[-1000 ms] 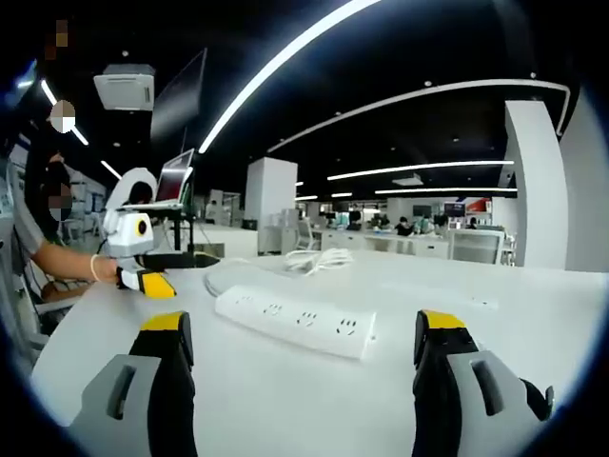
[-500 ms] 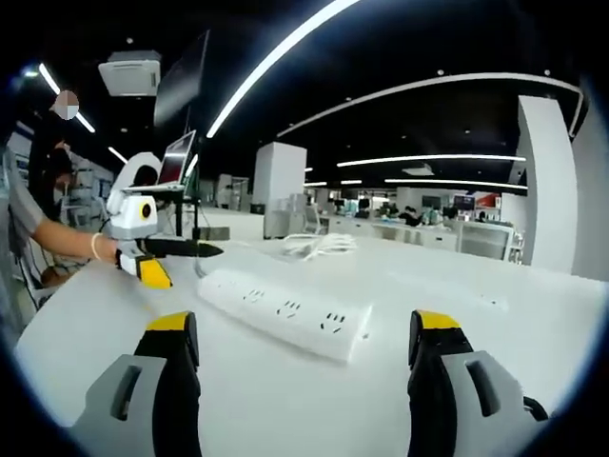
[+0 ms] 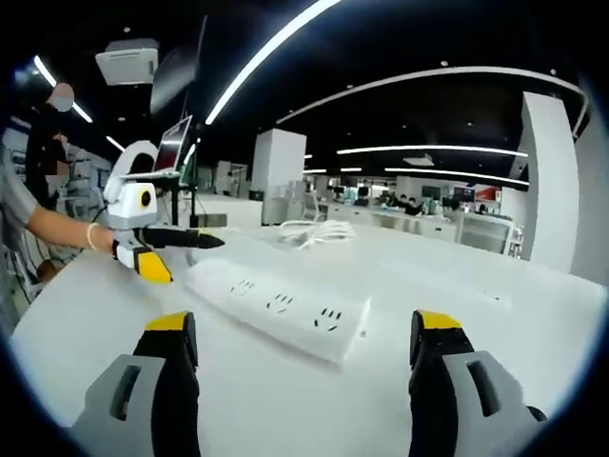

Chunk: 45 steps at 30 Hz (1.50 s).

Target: Straighten the power strip on the desk, plug the charger into it

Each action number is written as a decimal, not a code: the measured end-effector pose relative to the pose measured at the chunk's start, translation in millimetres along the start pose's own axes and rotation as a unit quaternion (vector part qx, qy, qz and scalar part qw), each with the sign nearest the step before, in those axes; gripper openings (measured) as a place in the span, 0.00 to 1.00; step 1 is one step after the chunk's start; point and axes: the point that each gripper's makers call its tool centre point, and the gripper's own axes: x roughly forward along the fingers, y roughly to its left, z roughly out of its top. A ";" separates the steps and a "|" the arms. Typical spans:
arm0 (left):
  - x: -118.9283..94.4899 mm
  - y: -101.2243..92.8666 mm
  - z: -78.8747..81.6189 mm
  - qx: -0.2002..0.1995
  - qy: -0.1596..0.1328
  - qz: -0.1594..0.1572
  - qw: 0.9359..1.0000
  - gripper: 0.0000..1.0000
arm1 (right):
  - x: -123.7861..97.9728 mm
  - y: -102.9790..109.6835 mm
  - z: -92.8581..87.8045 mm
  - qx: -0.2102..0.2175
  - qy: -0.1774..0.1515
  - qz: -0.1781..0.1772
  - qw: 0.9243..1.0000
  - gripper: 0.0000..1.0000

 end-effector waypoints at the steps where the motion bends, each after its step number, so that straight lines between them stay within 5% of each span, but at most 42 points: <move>1: 1.5 1.2 -1.0 0.003 0.004 0.000 1.000 0.99 | 2.5 0.2 -1.6 -0.001 0.005 0.001 1.000 0.91; 33: 19.0 -5.1 -13.6 0.055 0.064 -0.025 0.996 0.99 | 18.9 3.0 -19.6 0.039 0.060 0.019 0.997 0.79; 45: 20.9 -12.1 -14.6 0.056 0.078 -0.043 0.994 0.81 | 19.5 6.9 -23.2 0.041 0.069 0.026 0.996 0.73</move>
